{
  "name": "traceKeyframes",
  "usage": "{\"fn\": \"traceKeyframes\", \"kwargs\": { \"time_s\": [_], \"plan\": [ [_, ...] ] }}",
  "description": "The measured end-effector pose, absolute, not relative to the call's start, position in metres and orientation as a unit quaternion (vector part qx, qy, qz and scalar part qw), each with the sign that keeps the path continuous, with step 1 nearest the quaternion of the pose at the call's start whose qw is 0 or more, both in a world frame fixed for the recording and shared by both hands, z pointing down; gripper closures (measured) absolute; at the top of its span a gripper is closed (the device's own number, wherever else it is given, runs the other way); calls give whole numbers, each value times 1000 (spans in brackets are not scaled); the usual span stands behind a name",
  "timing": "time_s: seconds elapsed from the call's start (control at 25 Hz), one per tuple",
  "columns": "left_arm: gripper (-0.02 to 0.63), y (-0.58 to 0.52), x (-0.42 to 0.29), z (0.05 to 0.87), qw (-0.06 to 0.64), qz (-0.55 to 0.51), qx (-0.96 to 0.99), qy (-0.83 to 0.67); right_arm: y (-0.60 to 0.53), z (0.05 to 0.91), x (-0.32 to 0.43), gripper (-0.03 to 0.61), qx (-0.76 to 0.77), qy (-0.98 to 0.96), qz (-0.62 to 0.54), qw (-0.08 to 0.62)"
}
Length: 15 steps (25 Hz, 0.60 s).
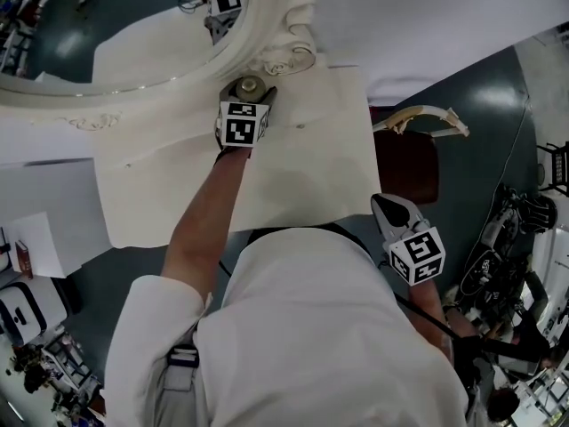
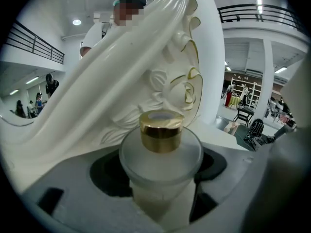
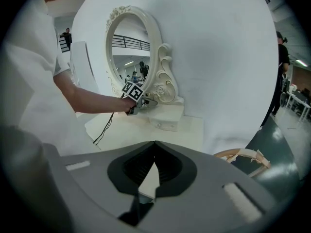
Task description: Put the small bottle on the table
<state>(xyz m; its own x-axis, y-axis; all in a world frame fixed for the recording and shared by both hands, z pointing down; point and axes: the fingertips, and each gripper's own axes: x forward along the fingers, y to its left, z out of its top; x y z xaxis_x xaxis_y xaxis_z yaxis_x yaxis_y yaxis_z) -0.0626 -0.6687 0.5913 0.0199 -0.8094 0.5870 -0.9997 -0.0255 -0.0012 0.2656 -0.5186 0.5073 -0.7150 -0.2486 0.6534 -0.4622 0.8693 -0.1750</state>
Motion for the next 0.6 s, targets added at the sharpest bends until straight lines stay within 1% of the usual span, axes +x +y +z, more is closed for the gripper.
{"fn": "traceKeyframes", "kwargs": {
  "time_s": [0.4, 0.6],
  "plan": [
    [273, -674, -60, 592, 201, 208, 674, -680, -535, 519, 279, 577, 166, -918, 174, 315],
    [264, -674, -60, 591, 190, 223, 662, -690, -537, 523, 291, 577, 157, -920, 180, 310]
  ]
}}
